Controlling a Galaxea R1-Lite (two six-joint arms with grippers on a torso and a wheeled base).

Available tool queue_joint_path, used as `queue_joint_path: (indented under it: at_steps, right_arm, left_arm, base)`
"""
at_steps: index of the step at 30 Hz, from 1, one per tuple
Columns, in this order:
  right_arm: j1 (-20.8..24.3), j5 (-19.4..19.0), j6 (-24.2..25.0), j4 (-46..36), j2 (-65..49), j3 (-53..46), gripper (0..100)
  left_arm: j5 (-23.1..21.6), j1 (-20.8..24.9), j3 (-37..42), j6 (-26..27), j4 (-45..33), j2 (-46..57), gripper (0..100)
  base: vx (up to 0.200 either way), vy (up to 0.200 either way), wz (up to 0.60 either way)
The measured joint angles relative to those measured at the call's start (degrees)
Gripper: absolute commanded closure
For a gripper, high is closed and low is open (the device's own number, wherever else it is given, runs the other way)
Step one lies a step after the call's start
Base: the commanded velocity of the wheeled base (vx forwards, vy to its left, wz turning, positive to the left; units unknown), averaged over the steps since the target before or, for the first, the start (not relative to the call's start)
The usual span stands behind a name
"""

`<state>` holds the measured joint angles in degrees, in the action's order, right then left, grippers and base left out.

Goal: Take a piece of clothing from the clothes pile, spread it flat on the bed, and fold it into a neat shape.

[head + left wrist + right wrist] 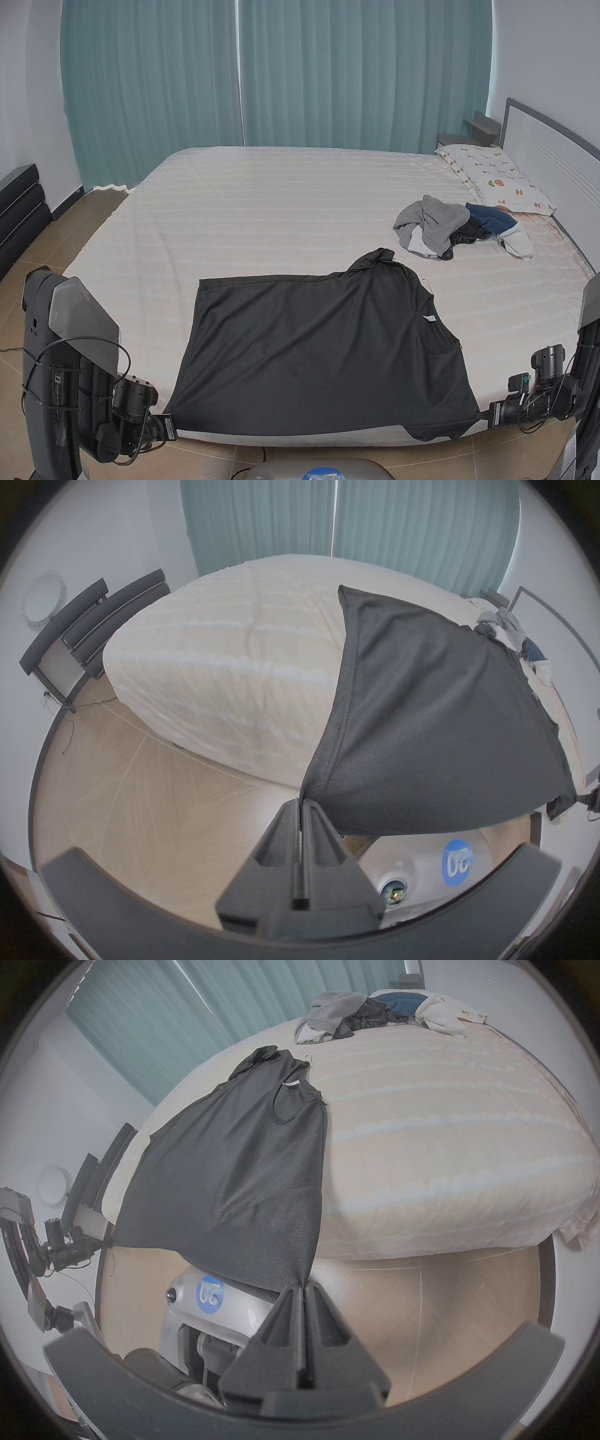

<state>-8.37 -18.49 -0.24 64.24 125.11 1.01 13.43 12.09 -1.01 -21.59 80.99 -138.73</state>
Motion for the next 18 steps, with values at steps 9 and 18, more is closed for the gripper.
queue_joint_path:
  at_steps: [9,18]
  right_arm:
    - [-0.1,3.0,-3.4,-4.9,-1.2,0.0,100]
    - [0.0,2.8,-2.5,-1.9,-2.8,0.0,100]
  left_arm:
    - [0.6,0.0,0.0,1.6,-7.4,2.0,100]
    - [0.5,-0.4,0.0,1.1,-1.6,3.9,100]
  base:
    - [0.000,0.000,0.00]
    - [0.000,0.000,0.00]
